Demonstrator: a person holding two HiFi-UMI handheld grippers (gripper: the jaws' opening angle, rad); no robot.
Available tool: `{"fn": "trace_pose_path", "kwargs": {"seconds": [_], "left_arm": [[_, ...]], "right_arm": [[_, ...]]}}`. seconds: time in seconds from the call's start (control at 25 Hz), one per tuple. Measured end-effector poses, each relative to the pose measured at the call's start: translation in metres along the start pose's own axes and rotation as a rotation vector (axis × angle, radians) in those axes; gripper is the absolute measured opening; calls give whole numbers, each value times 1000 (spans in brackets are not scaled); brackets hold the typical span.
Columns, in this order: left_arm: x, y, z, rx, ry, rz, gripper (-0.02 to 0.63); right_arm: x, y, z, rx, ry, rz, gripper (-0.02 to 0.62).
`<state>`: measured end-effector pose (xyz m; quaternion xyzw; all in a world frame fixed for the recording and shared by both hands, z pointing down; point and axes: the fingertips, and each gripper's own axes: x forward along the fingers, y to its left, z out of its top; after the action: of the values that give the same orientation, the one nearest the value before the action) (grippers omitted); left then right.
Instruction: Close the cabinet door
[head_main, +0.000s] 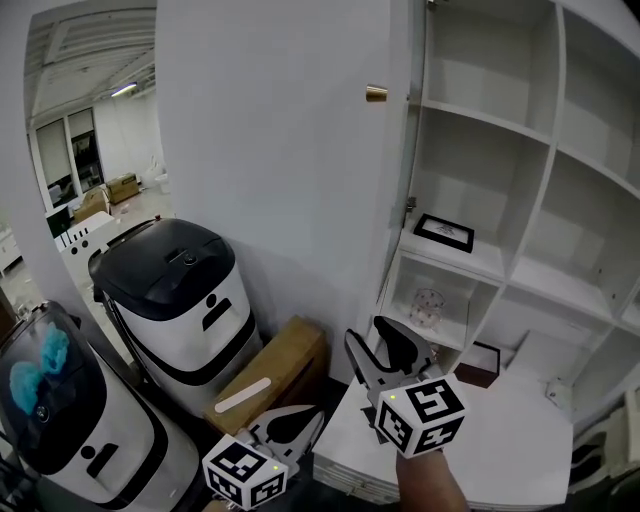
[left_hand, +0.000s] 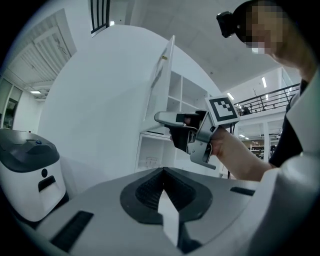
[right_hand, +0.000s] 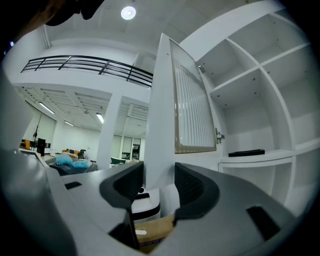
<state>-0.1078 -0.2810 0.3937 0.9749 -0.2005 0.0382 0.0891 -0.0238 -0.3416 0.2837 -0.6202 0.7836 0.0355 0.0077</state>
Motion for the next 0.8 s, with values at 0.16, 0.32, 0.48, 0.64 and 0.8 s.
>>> {"fn": "trace_pose_path", "kwargs": {"seconds": [0.16,0.32,0.48,0.64,0.8], "left_arm": [[11,-9,-3,0,13,-44,5],[21,-19,-6,-5,17,-85,5],[29,-29,-10,7,41,-140,5],[34,-37,-9,4,41,-176,5],[38,-39,-9,2,37,-197,5]], "right_arm": [[-19,-13,1,21,-9,-23,187],[-40,-27,1,20,-6,-67,125],[-54,-40,1,-2,-1,-121,103],[-68,-55,0,5,5,-174,87],[-84,-76,-1,14,1,-233,74]]}}
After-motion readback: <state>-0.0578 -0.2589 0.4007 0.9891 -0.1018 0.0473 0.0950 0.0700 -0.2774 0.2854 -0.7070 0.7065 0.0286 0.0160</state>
